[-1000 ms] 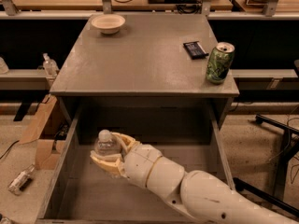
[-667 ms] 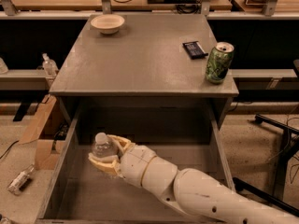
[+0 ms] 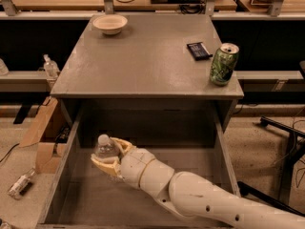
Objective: Place water bottle into top drawer
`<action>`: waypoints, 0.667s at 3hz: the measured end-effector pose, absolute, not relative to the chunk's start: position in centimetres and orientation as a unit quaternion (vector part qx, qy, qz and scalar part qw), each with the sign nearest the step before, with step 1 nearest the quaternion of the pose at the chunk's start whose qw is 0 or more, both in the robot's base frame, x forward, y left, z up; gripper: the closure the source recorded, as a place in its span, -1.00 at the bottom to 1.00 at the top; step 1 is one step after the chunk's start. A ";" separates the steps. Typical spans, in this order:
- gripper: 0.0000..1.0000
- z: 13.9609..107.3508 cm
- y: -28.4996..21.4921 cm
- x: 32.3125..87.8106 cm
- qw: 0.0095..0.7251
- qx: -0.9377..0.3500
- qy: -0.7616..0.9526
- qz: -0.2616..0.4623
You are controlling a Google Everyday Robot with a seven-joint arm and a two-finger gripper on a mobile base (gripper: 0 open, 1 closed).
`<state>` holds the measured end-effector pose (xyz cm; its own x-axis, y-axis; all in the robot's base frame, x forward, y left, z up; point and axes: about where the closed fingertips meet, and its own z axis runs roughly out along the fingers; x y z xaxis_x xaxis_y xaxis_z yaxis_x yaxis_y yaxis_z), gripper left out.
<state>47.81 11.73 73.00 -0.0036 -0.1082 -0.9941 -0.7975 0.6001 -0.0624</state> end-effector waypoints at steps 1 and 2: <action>0.95 70.8 11.5 48.9 0.603 -0.335 0.670 0.275; 0.46 69.4 11.0 48.9 0.590 -0.327 0.689 0.265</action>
Offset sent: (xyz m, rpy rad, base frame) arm 0.0120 -0.0151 -0.0526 -0.0592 0.1254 -0.0947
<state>48.95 10.98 69.44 -0.0907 -0.1376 -0.9863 -0.7637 0.6453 -0.0198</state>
